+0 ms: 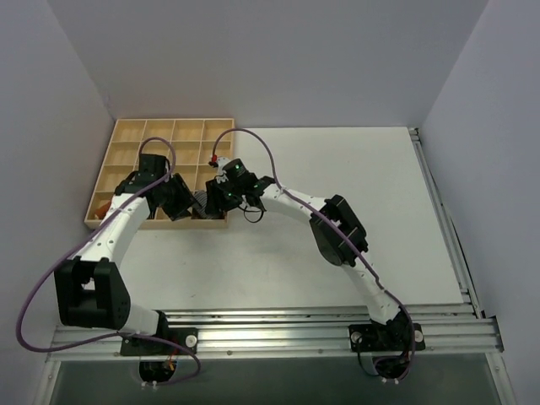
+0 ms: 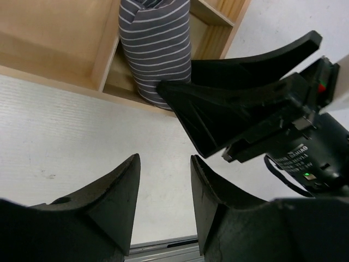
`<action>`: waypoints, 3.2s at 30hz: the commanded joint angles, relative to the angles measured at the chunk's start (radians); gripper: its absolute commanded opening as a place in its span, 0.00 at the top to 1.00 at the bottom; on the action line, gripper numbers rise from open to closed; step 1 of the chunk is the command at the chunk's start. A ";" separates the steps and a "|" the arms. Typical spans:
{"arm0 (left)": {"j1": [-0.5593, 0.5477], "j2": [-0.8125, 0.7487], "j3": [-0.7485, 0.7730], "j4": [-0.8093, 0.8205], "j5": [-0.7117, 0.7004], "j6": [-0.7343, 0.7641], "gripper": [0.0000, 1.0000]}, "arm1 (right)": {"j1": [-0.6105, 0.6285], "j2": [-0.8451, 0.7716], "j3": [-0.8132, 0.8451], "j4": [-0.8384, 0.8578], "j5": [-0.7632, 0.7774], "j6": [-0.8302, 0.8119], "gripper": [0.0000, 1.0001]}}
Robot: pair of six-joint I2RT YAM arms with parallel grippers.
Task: Roll the underwear
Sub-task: Place the rolled underwear into the container
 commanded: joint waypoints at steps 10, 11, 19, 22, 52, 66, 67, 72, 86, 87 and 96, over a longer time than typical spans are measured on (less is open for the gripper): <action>0.026 0.183 0.197 0.070 0.034 0.132 0.50 | -0.046 -0.073 -0.015 -0.132 -0.022 -0.041 0.58; 0.028 0.191 0.205 0.071 0.039 0.135 0.50 | -0.047 -0.074 -0.015 -0.137 -0.022 -0.041 0.58; 0.031 0.287 0.245 0.116 0.126 0.172 0.50 | -0.049 -0.142 -0.025 -0.128 -0.006 -0.037 0.67; 0.031 0.320 0.253 0.133 0.151 0.179 0.50 | -0.049 -0.160 -0.044 -0.099 -0.009 -0.021 0.72; 0.029 0.542 0.337 0.108 0.206 0.248 0.50 | -0.026 -0.111 -0.188 0.014 0.005 0.045 0.92; 0.028 0.481 0.389 0.127 0.234 0.233 0.49 | -0.029 -0.119 -0.141 -0.045 0.020 0.019 0.92; 0.028 0.470 0.414 0.111 0.237 0.232 0.49 | -0.030 -0.128 -0.121 -0.046 0.019 0.016 0.92; 0.014 0.421 0.538 -0.021 0.235 0.222 0.43 | -0.029 -0.191 -0.075 -0.167 0.001 -0.004 0.92; -0.126 0.098 0.351 -0.002 0.255 0.221 0.42 | 0.029 -0.672 -0.378 -0.313 0.215 0.078 0.78; -0.145 0.073 0.357 -0.001 0.260 0.215 0.42 | 0.028 -0.735 -0.375 -0.330 0.253 0.092 0.73; -0.255 -0.209 0.345 0.140 0.349 0.048 0.09 | 0.028 -1.033 -0.351 -0.442 0.600 0.210 0.00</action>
